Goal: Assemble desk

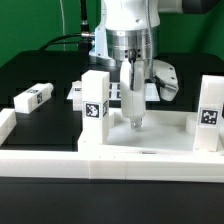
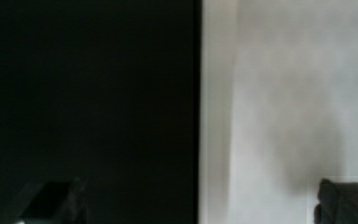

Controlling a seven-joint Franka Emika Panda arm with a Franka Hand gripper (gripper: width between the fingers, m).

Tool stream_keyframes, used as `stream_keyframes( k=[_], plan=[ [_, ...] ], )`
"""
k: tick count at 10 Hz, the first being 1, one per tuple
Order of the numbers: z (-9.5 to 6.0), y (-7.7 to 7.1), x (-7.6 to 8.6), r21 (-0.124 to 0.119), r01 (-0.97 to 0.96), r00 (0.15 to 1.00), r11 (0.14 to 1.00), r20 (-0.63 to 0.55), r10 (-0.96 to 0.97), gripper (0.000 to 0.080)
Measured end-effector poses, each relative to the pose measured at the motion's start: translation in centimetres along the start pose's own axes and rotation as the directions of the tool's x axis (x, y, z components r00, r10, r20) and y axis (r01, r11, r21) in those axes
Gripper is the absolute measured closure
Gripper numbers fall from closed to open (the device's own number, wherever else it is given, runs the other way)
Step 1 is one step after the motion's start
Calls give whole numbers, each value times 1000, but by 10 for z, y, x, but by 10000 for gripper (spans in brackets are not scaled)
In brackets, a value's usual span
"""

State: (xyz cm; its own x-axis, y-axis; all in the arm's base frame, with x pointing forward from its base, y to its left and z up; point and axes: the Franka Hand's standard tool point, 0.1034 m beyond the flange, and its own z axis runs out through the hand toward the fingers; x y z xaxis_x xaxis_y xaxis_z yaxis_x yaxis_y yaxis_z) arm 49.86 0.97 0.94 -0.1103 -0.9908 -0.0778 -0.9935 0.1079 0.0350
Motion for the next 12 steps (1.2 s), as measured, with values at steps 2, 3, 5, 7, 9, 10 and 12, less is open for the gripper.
stream_keyframes(
  k=[2,3,5,7,9,10,12],
  plan=[
    [0,0,-1,-1,3,1000,1000,0,-3,400],
    [1,0,-1,-1,3,1000,1000,0,-3,400],
    [1,0,-1,-2,3,1000,1000,0,-3,713],
    [-1,-2,-1,11,7,1000,1000,-4,-7,735],
    [-1,-3,-1,11,8,1000,1000,-4,-8,735],
    [-1,-3,-1,12,8,1000,1000,-4,-8,735],
    [-1,-3,-1,12,9,1000,1000,-4,-9,735]
  ],
)
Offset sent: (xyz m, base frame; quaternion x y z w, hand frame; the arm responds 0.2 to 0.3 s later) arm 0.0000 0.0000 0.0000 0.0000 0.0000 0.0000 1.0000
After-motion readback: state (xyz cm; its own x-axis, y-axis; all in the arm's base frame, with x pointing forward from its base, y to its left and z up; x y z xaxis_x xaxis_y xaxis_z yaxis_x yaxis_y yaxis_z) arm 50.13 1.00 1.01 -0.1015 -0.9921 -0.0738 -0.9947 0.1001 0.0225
